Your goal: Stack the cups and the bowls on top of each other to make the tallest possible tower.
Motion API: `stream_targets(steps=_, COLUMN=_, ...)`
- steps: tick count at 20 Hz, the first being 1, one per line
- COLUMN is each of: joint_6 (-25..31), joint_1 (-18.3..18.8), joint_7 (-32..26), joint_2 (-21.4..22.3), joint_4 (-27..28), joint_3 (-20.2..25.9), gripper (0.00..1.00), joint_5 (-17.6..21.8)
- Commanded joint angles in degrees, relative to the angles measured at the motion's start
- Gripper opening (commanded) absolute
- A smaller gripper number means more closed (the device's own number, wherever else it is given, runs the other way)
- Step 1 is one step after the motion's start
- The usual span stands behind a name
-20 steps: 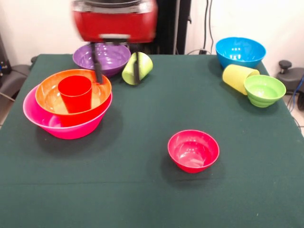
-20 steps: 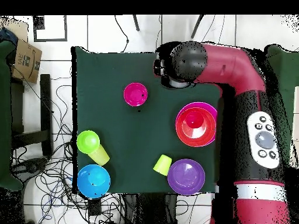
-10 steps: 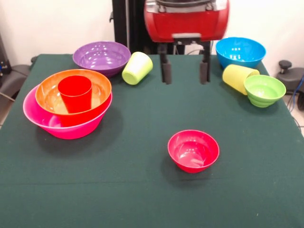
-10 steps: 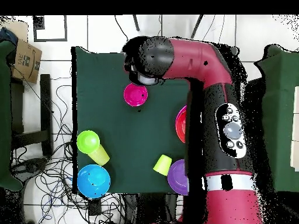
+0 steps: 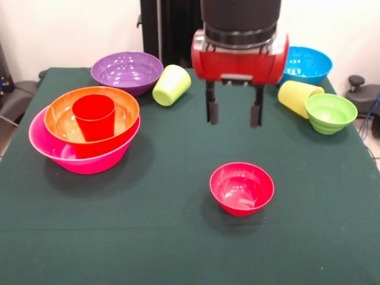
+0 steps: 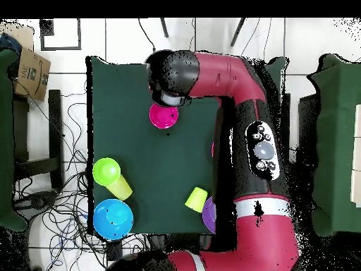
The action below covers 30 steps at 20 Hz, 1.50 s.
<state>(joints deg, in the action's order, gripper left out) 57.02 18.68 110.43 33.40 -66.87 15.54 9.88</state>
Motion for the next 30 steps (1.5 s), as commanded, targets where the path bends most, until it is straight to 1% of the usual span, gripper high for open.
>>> stream_targets(steps=1, joint_6=-2.29, joint_1=-1.63, joint_7=8.82, joint_2=-7.13, joint_4=2.17, joint_3=-4.31, gripper=1.0, joint_5=3.36)
stream_targets(steps=3, joint_6=-2.75, joint_1=-1.9, joint_7=9.44, joint_2=-8.17, joint_4=2.87, joint_3=-5.24, gripper=1.0, joint_5=3.12)
stream_targets(steps=5, joint_6=-4.3, joint_1=-2.25, joint_7=10.17, joint_2=-9.4, joint_4=3.76, joint_3=-6.34, gripper=1.0, joint_5=3.43)
stream_targets(steps=7, joint_6=-5.64, joint_1=-2.57, joint_7=11.66, joint_2=-10.57, joint_4=4.44, joint_3=-7.36, gripper=1.0, joint_5=2.9)
stream_targets(steps=13, joint_6=-8.63, joint_1=-3.73, joint_7=15.32, joint_2=-12.45, joint_4=4.89, joint_3=-8.92, gripper=1.0, joint_5=-0.5)
stream_targets(steps=16, joint_6=-8.45, joint_1=-4.69, joint_7=17.34, joint_2=-11.89, joint_4=4.2, joint_3=-9.59, gripper=1.0, joint_5=-2.75)
stream_targets(steps=21, joint_6=-7.45, joint_1=-5.29, joint_7=18.69, joint_2=-10.61, joint_4=3.2, joint_3=-9.92, gripper=1.0, joint_5=-5.46)
stream_targets(steps=27, joint_6=-5.01, joint_1=-6.42, joint_7=20.24, joint_2=-7.95, joint_4=1.08, joint_3=-10.6, gripper=1.0, joint_5=-8.88)
stream_targets(steps=30, joint_6=-2.24, joint_1=-6.78, joint_7=20.25, joint_2=-5.7, joint_4=0.0, joint_3=-11.1, gripper=1.0, joint_5=-10.48)
